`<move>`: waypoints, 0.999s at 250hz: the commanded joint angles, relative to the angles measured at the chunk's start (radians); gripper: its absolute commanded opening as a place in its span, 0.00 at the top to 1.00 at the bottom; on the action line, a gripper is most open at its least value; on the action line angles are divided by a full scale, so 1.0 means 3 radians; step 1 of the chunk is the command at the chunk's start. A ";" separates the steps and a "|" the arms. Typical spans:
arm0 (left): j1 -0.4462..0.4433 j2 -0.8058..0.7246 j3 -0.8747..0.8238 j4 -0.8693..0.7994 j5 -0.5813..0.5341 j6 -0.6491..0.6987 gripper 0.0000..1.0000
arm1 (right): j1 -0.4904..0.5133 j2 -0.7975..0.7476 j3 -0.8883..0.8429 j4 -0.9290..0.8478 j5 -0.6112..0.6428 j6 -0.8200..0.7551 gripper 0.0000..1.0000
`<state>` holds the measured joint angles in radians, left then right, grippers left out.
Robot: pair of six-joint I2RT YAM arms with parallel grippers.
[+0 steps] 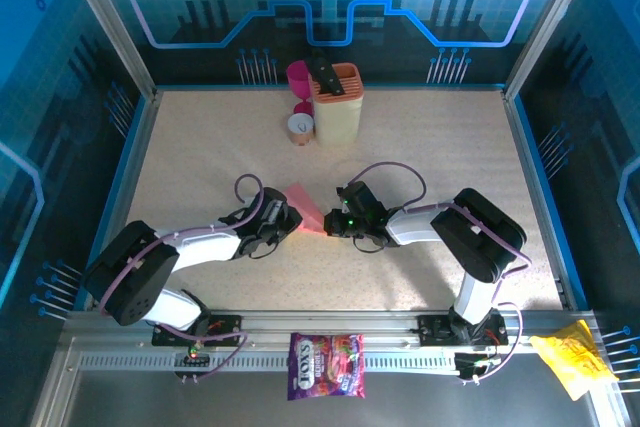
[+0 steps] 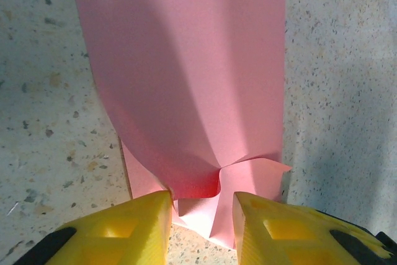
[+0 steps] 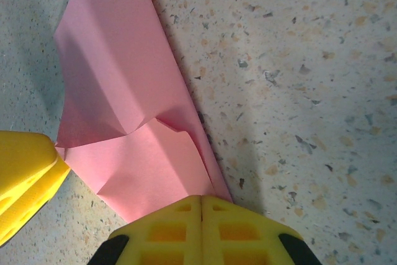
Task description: Fold a paper plane with a square sheet of paper (pick it up from the middle)
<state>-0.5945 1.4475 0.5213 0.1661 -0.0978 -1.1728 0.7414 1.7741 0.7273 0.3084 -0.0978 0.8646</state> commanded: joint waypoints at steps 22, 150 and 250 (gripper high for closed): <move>0.0017 0.0023 -0.0127 0.0095 -0.0016 0.0008 0.69 | 0.0090 0.0249 -0.0112 -0.0554 0.0069 0.0017 1.00; 0.0013 0.0099 -0.0104 0.0201 -0.0085 0.0159 0.76 | 0.0095 0.0253 -0.0103 -0.0565 0.0076 0.0020 1.00; 0.0013 0.0084 -0.0085 0.0160 -0.0121 0.0196 0.87 | 0.0096 0.0263 -0.0099 -0.0567 0.0061 0.0015 1.00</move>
<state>-0.5945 1.4681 0.4751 0.2153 -0.1123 -1.1419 0.7433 1.7790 0.7330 0.3080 -0.0978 0.8646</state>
